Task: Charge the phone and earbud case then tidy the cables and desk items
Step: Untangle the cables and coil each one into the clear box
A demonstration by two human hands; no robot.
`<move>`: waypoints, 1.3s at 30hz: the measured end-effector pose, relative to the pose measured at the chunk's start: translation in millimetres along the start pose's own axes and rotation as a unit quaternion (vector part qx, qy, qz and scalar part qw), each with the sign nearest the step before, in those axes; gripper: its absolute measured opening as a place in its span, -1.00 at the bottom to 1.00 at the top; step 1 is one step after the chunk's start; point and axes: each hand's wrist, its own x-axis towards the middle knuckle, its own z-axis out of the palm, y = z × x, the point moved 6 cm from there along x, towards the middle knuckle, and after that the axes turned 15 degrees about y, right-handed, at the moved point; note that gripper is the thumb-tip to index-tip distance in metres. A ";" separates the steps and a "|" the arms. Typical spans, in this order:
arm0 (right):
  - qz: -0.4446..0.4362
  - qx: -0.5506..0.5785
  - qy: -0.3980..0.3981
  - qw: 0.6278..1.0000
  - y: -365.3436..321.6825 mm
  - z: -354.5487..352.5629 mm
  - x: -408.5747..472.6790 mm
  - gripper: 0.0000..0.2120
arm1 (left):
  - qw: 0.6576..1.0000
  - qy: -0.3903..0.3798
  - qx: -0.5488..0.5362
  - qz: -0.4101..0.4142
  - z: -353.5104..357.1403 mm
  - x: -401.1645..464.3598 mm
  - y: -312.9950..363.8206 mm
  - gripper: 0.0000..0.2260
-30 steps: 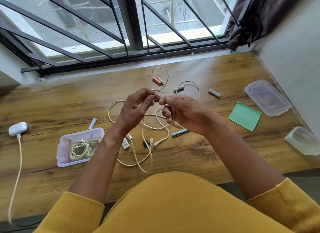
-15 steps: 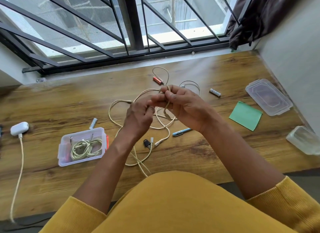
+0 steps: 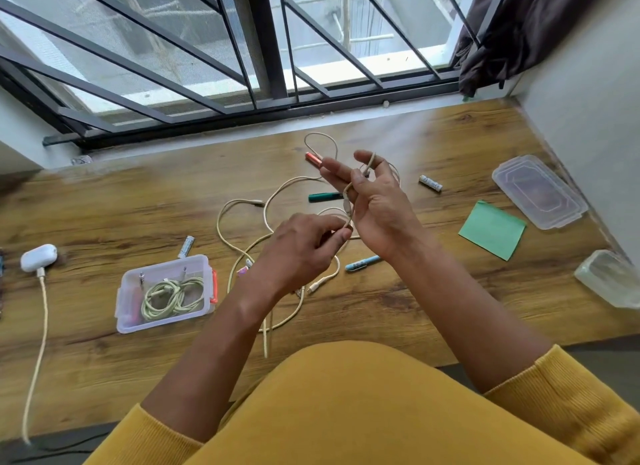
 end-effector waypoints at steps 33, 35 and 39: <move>0.062 -0.263 -0.264 0.926 28.1 15.6 -34.9 -0.70 | 0.995 0.066 -0.071 0.003 -62.5 20.6 -36.8 -0.85; 0.080 -0.208 -0.281 0.934 22.5 22.5 -37.7 -0.72 | 0.991 0.110 -0.080 0.007 -61.7 20.4 -38.7 -0.79; 0.056 -0.096 -0.292 0.950 5.6 35.5 -36.0 -0.70 | 0.975 0.203 -0.090 -0.025 -58.2 14.1 -41.9 -0.78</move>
